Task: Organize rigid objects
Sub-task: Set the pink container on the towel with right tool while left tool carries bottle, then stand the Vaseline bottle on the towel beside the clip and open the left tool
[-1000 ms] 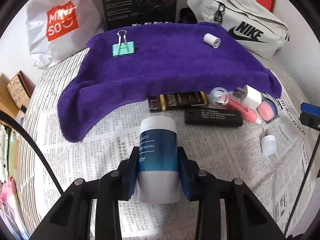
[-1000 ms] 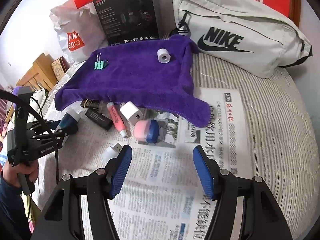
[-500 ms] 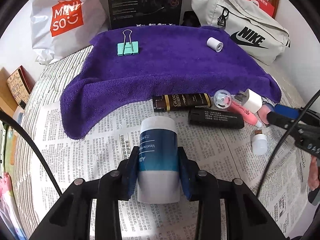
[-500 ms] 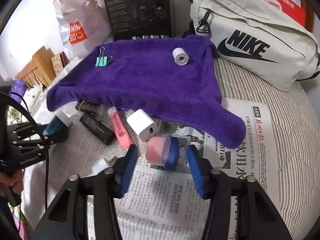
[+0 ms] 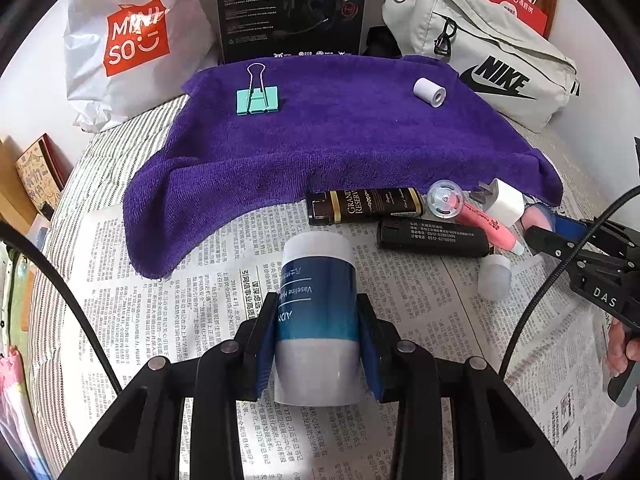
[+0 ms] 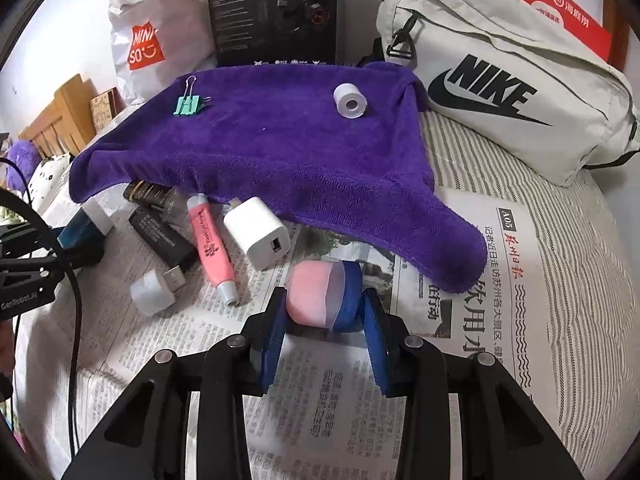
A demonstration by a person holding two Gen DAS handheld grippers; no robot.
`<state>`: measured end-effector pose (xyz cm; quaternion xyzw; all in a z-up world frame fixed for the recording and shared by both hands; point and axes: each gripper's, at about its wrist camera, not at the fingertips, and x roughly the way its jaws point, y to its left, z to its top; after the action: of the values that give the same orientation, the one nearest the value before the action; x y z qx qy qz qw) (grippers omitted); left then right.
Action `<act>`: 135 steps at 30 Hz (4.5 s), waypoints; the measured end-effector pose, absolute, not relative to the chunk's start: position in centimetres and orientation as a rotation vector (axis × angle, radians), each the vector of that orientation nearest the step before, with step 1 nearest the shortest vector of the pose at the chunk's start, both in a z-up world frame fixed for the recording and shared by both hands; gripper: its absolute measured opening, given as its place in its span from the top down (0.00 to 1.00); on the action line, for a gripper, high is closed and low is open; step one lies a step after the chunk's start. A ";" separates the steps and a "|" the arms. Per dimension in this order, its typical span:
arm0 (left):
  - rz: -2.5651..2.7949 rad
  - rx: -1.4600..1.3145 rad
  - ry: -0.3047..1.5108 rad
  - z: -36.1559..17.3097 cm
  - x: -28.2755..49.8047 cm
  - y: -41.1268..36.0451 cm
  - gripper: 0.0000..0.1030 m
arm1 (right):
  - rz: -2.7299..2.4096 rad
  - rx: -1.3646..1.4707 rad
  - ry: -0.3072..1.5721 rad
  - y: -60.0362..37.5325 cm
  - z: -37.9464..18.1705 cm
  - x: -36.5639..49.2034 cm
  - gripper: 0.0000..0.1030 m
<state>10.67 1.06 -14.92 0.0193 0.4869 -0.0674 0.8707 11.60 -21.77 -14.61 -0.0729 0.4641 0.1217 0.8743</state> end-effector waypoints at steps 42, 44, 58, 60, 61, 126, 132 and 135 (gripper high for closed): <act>-0.130 -0.077 1.007 -12.3 9.6 3.0 0.67 | 0.288 -0.055 0.951 -23.4 -10.4 11.7 0.64; -0.126 -0.072 0.999 -11.8 9.6 3.1 0.67 | 0.289 -0.056 0.946 -23.4 -10.2 11.7 0.64; -0.111 -0.141 0.935 -9.4 11.3 5.7 0.67 | 0.270 -0.059 0.912 -24.0 -8.4 12.7 0.64; -0.109 -0.143 0.925 -9.2 11.9 5.9 0.67 | 0.266 -0.062 0.906 -24.0 -8.2 13.3 0.64; -0.111 -0.144 0.922 -9.0 12.1 6.0 0.67 | 0.267 -0.063 0.904 -24.0 -8.0 13.6 0.64; -0.114 -0.162 1.010 -13.9 25.0 5.4 0.67 | 0.297 -0.064 0.968 -21.3 -10.5 22.1 0.45; -0.090 -0.068 1.017 -14.3 25.6 3.9 0.67 | 0.313 -0.029 0.952 -21.9 -9.6 20.2 0.45; -0.082 -0.022 1.015 -14.4 25.6 3.4 0.67 | 0.314 -0.026 0.956 -22.2 -9.4 19.4 0.45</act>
<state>25.60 3.36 -14.39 -0.0107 0.4857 -0.0394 0.8732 19.43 -22.17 -9.44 -0.0124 0.4582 0.1504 0.8759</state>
